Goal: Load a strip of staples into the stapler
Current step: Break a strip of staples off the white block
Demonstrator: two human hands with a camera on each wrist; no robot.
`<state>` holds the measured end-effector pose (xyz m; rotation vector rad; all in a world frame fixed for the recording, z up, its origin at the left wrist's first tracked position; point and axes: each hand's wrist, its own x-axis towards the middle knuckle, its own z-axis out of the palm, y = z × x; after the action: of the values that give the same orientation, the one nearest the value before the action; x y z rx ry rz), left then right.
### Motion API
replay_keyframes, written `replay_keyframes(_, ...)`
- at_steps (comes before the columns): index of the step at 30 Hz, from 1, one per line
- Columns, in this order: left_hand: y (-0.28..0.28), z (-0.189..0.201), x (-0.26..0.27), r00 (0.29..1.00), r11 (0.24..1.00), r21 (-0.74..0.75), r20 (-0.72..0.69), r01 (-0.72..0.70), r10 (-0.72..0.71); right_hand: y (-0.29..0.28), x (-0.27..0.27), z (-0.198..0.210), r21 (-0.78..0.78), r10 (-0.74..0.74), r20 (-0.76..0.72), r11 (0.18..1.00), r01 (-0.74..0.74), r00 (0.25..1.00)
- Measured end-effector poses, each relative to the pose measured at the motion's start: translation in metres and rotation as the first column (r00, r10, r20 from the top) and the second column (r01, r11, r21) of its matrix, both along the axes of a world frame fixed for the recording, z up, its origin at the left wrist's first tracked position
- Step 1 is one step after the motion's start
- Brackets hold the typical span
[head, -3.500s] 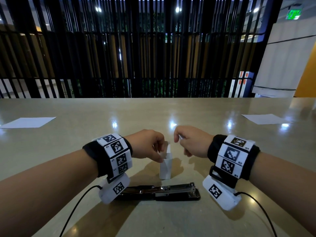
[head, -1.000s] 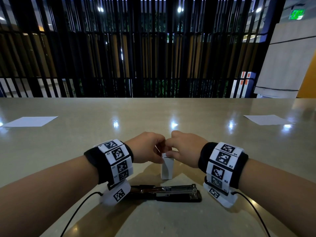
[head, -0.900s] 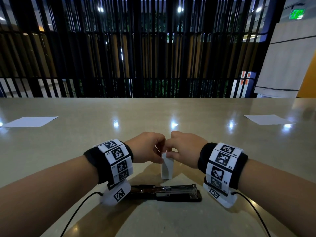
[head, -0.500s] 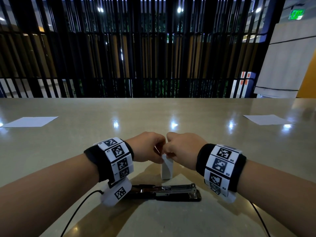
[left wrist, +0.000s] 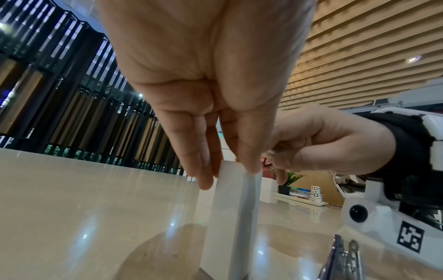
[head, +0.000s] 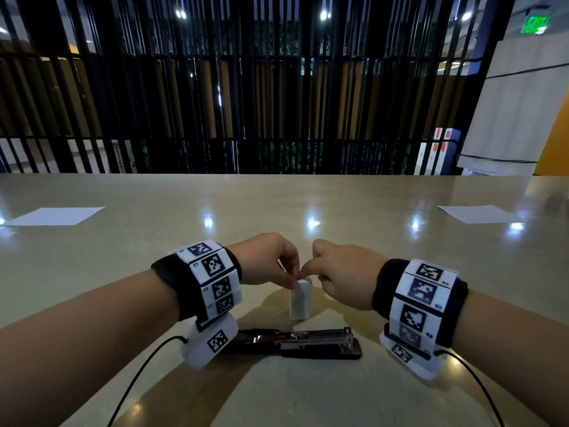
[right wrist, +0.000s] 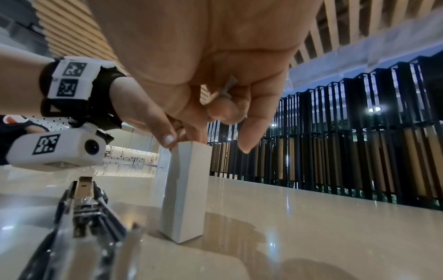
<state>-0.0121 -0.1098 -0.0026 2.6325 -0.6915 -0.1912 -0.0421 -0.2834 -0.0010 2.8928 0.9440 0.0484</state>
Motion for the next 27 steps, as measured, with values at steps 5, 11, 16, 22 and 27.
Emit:
replay_keyframes(5,0.003,0.0,0.001,1.0,1.0,-0.016,0.02,-0.004,0.005,-0.003,0.003,-0.006,0.134,-0.021,-0.044,0.991,0.027,0.999)
replay_keyframes(11,0.01,0.0,-0.005,0.998,0.997,-0.062,0.031,-0.049,0.051,-0.012,-0.004,-0.001,0.307,-0.079,-0.04,0.948,0.088,0.996)
replay_keyframes(16,0.032,0.001,-0.02,0.994,0.996,0.025,0.061,-0.091,0.089,-0.017,-0.019,-0.001,0.211,-0.026,-0.044,0.977,0.035,0.999)
replay_keyframes(22,0.039,-0.01,-0.048,0.992,0.939,0.343,-0.118,-0.006,0.05,-0.016,-0.031,-0.011,0.155,0.007,-0.129,0.988,0.013,0.992)
replay_keyframes(27,0.03,-0.022,-0.06,0.987,0.883,0.464,-0.159,0.063,0.014,-0.011,-0.037,-0.02,0.081,-0.006,-0.199,0.996,0.022,0.98)
